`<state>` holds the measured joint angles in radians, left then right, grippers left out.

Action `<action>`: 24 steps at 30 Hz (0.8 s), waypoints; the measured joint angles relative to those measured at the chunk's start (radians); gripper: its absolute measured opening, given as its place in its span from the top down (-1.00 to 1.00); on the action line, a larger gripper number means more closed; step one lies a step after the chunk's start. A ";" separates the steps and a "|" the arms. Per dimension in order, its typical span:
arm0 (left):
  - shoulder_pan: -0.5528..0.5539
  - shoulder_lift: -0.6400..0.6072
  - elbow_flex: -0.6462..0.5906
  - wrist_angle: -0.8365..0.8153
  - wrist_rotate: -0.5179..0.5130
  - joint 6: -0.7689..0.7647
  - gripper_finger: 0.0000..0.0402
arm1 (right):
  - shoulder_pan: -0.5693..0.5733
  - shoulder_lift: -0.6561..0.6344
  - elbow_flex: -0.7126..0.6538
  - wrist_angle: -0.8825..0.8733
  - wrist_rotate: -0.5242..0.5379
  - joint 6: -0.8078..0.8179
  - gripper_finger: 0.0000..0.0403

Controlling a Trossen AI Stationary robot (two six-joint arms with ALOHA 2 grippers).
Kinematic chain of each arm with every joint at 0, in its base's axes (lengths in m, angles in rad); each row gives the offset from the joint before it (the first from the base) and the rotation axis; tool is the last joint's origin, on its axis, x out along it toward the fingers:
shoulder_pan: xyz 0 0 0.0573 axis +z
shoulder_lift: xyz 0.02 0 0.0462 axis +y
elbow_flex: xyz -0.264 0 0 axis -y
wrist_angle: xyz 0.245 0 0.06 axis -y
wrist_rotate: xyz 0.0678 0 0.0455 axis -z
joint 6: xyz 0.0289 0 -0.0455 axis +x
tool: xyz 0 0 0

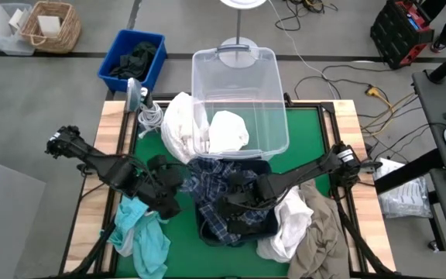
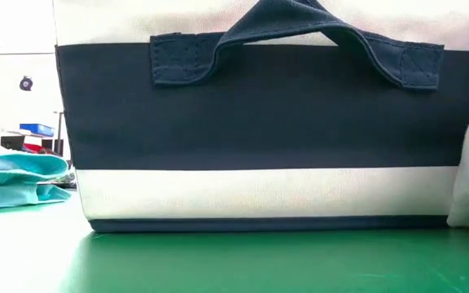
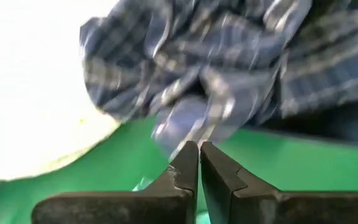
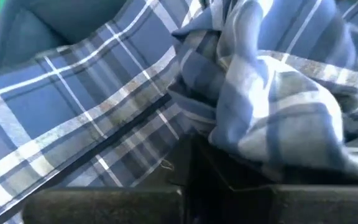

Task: Sort clothes
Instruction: Put the patterned shirt into the blue laundry organizer

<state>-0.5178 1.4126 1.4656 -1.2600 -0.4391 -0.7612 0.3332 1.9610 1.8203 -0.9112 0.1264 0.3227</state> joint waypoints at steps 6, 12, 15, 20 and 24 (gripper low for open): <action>-0.023 -0.044 -0.124 0.068 -0.051 -0.087 1.00 | -0.006 -0.014 -0.004 -0.086 -0.068 0.059 0.94; -0.026 -0.172 -0.399 0.599 -0.137 -0.067 1.00 | -0.006 -0.072 -0.003 -0.085 -0.062 0.039 0.94; -0.028 -0.257 -0.545 0.845 -0.182 -0.042 1.00 | -0.006 -0.073 -0.003 -0.088 -0.055 0.034 0.94; -0.022 -0.389 -0.688 0.886 -0.302 -0.123 1.00 | -0.009 -0.073 -0.026 -0.077 -0.050 0.033 0.94; -0.019 -0.452 -0.775 0.885 -0.410 -0.127 0.97 | -0.019 -0.072 -0.030 -0.073 -0.050 0.034 0.94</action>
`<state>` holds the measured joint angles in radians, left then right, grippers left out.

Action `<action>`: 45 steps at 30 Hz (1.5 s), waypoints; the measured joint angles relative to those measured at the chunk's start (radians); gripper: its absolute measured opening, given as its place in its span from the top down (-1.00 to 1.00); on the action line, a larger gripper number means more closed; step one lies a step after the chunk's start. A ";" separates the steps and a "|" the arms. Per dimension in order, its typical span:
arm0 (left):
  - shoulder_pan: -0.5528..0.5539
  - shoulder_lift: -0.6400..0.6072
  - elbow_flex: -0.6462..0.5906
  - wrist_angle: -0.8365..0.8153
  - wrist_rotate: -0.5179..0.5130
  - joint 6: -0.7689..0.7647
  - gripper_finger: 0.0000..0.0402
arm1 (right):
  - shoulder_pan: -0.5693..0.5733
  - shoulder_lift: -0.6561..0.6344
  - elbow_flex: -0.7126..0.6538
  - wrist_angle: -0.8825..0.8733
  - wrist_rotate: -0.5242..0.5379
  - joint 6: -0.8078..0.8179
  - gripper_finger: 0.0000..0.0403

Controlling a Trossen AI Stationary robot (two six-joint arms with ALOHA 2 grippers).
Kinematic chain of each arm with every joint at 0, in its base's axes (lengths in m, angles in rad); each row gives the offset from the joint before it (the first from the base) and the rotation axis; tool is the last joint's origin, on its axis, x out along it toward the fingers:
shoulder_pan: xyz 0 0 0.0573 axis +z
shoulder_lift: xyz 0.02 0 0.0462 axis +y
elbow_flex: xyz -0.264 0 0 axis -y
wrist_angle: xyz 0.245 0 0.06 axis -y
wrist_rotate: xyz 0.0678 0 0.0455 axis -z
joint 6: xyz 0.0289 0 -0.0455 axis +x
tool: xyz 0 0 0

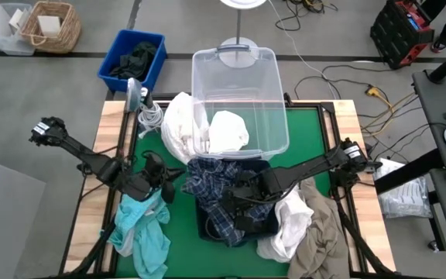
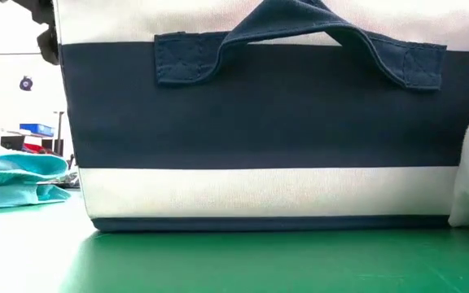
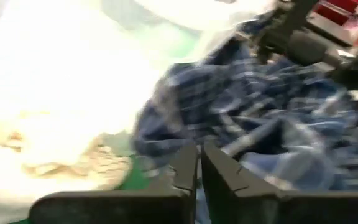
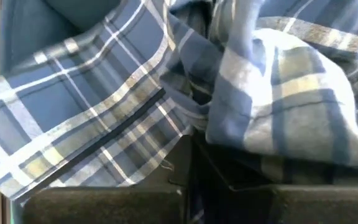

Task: Sort clothes
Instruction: Put the patterned shirt into the blue laundry organizer

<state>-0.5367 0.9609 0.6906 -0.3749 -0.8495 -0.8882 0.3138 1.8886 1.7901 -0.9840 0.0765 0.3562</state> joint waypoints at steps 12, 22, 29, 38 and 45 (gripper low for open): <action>0.067 0.007 -0.188 0.210 -0.085 -0.012 0.28 | -0.029 0.000 0.000 0.010 -0.001 -0.017 0.94; 0.210 0.045 -0.327 0.573 0.091 0.037 0.20 | -0.048 0.000 -0.009 0.025 -0.006 -0.027 0.94; 0.213 0.085 -0.383 0.859 0.241 0.197 0.26 | -0.051 0.000 -0.011 0.025 -0.006 -0.028 0.94; 0.214 0.129 -0.364 0.940 0.279 0.246 0.95 | -0.053 0.000 -0.017 0.034 -0.006 -0.041 0.94; 0.188 0.205 -0.196 0.932 0.512 0.338 0.99 | -0.053 -0.033 -0.008 0.034 0.038 -0.058 0.94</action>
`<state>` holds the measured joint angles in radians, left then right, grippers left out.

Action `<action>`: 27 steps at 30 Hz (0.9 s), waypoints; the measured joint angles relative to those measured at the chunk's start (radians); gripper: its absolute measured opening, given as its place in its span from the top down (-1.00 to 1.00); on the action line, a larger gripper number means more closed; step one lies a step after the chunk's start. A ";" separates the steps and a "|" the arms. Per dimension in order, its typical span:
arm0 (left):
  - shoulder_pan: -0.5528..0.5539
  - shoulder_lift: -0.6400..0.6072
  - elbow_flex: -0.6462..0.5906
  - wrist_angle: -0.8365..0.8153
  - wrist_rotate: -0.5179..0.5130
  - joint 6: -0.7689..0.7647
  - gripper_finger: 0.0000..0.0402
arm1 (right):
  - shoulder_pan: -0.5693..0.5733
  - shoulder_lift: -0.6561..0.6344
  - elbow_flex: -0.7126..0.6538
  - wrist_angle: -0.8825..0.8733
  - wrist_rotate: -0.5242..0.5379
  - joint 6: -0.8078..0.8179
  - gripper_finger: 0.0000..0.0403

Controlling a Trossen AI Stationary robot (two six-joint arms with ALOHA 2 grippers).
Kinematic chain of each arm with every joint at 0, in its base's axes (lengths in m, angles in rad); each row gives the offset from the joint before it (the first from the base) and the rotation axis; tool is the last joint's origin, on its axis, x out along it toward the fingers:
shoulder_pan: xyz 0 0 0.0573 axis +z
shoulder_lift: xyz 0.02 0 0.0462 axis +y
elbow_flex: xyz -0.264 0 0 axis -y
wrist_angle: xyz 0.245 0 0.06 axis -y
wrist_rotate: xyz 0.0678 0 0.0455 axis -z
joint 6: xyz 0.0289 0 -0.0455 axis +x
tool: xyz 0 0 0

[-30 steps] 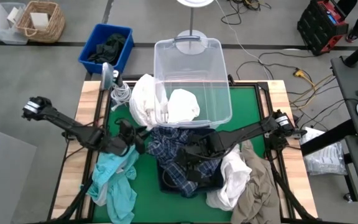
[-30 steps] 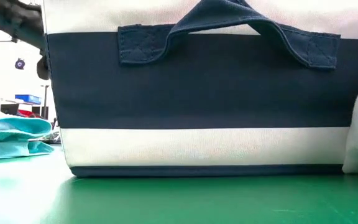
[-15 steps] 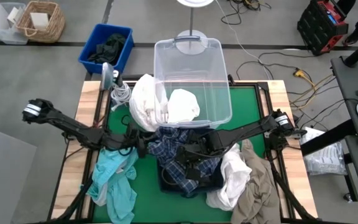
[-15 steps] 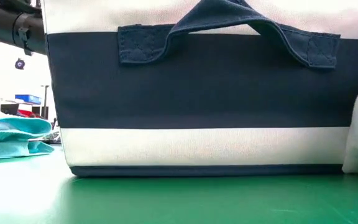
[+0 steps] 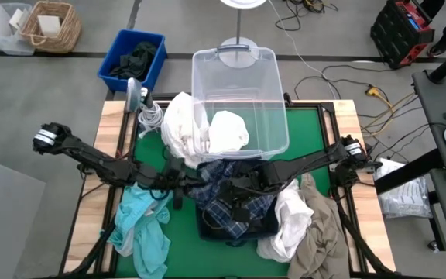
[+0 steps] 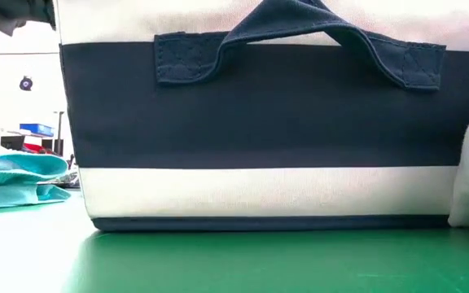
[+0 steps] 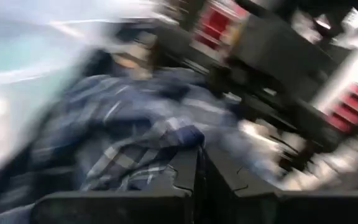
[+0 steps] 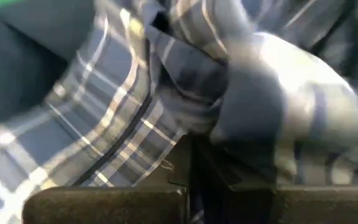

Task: Sort clothes
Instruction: Put the patterned shirt into the blue laundry organizer

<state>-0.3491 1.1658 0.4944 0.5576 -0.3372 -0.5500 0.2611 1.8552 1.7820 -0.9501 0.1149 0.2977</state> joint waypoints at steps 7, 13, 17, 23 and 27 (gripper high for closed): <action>-0.008 0.144 0.149 -0.096 0.226 -0.017 1.00 | 0.001 -0.107 0.018 0.025 0.032 0.024 0.94; -0.008 0.310 0.252 -0.105 0.273 -0.020 1.00 | 0.001 -0.122 0.020 0.178 0.050 -0.052 0.94; -0.008 0.381 0.322 -0.104 0.274 -0.016 1.00 | 0.005 -0.065 0.015 0.202 0.047 -0.100 0.94; -0.010 0.383 0.363 -0.164 0.322 -0.033 1.00 | 0.007 0.013 -0.011 0.172 0.066 -0.113 0.94; -0.028 0.313 0.361 -0.258 0.325 -0.061 1.00 | 0.016 0.023 -0.057 0.180 0.069 -0.113 0.94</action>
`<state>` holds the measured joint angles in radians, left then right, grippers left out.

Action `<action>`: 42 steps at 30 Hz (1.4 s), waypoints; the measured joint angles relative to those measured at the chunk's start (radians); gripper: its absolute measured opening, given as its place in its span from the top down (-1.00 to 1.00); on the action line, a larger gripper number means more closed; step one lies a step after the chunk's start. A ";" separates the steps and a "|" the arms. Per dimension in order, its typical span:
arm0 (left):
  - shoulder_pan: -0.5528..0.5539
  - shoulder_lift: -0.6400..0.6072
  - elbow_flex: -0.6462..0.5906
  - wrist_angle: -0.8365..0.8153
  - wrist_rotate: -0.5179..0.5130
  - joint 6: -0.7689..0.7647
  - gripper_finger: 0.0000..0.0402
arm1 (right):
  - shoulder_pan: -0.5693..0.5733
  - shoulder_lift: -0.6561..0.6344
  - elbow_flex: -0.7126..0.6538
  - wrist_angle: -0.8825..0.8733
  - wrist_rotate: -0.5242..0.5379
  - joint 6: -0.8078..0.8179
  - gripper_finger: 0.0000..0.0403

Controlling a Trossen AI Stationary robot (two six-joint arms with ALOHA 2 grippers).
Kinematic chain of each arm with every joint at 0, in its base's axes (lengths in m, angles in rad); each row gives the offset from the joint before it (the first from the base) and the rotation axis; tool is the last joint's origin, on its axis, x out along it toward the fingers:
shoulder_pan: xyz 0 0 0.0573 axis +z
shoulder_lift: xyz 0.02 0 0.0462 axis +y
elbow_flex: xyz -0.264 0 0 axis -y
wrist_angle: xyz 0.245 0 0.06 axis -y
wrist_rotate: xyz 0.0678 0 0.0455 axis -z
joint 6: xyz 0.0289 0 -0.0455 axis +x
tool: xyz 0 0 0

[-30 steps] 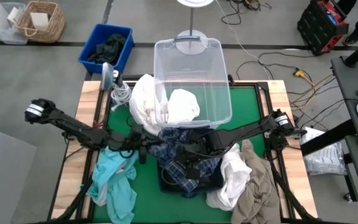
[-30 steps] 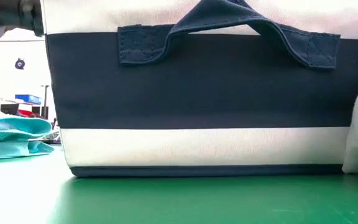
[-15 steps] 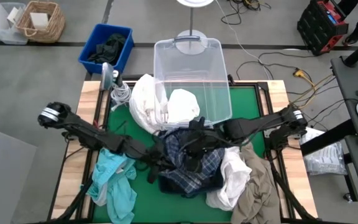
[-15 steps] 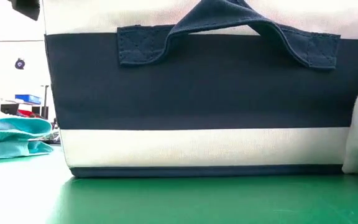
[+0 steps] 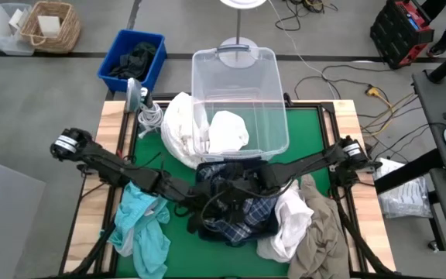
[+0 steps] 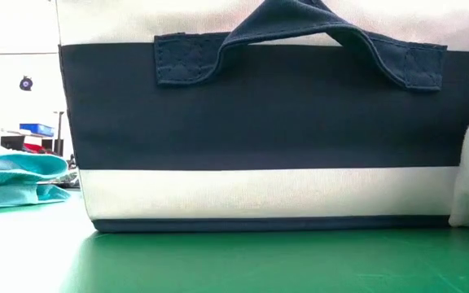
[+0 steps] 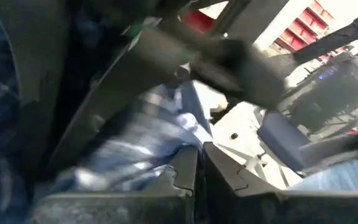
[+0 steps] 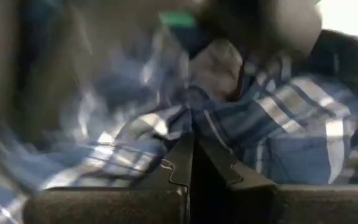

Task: Sort clothes
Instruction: Put the patterned shirt into the blue laundry organizer

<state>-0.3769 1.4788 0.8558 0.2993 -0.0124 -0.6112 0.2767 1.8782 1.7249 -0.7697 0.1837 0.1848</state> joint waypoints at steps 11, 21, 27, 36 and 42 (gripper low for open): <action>-0.011 -0.218 -0.001 -0.404 -0.086 -0.036 1.00 | 0.003 0.000 -0.173 0.238 0.004 -0.032 0.94; -0.011 -0.270 -0.002 -0.447 -0.216 -0.025 1.00 | -0.016 0.017 -0.209 0.257 -0.002 -0.071 0.94; -0.011 -0.264 -0.004 -0.456 -0.225 -0.030 1.00 | -0.017 0.058 -0.217 0.211 -0.016 -0.064 0.94; -0.011 -0.273 0.122 -0.546 -0.310 0.010 1.00 | -0.028 -0.033 -0.110 0.124 -0.030 -0.074 0.94; -0.009 -0.251 0.224 -0.691 -0.320 0.055 0.87 | -0.028 -0.053 -0.027 0.000 -0.039 -0.074 0.94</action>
<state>-0.3856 1.2278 1.0799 -0.3922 -0.3326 -0.5558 0.2485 1.8248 1.6983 -0.7698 0.1447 0.1108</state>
